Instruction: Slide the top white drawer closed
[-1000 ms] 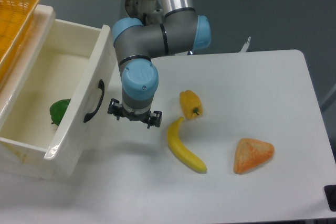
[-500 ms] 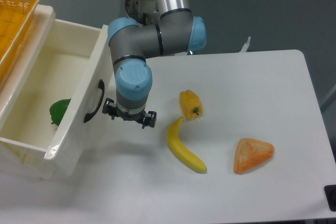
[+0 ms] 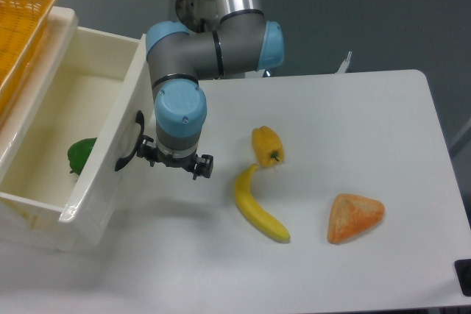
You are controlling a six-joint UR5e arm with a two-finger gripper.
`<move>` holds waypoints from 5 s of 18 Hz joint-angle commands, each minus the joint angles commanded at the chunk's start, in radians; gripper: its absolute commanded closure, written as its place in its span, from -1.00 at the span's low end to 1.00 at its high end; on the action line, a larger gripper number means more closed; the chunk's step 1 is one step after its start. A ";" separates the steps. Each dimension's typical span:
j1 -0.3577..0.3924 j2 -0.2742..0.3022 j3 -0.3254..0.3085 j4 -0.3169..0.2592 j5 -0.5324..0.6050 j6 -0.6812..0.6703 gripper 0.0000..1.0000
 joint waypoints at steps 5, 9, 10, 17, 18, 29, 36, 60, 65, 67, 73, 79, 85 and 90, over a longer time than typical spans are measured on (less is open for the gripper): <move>-0.011 0.008 -0.002 -0.002 -0.009 -0.005 -1.00; -0.018 0.006 -0.002 -0.002 -0.011 -0.005 -1.00; -0.023 0.006 0.000 -0.002 -0.011 -0.005 -1.00; -0.049 0.017 0.000 -0.002 -0.011 -0.021 -1.00; -0.052 0.017 0.000 -0.002 -0.011 -0.023 -1.00; -0.106 0.021 -0.002 -0.002 -0.008 -0.051 -1.00; -0.138 0.029 0.003 -0.002 -0.009 -0.051 -1.00; -0.169 0.037 0.005 -0.002 -0.008 -0.072 -1.00; -0.170 0.035 0.003 -0.002 -0.009 -0.078 -1.00; -0.172 0.035 0.003 -0.002 -0.009 -0.078 -1.00; -0.173 0.035 0.005 0.000 -0.009 -0.078 -1.00; -0.176 0.035 0.006 0.000 -0.009 -0.080 -1.00; -0.147 0.028 0.009 0.003 -0.005 -0.058 -1.00; -0.089 0.031 0.014 0.005 0.003 0.043 -1.00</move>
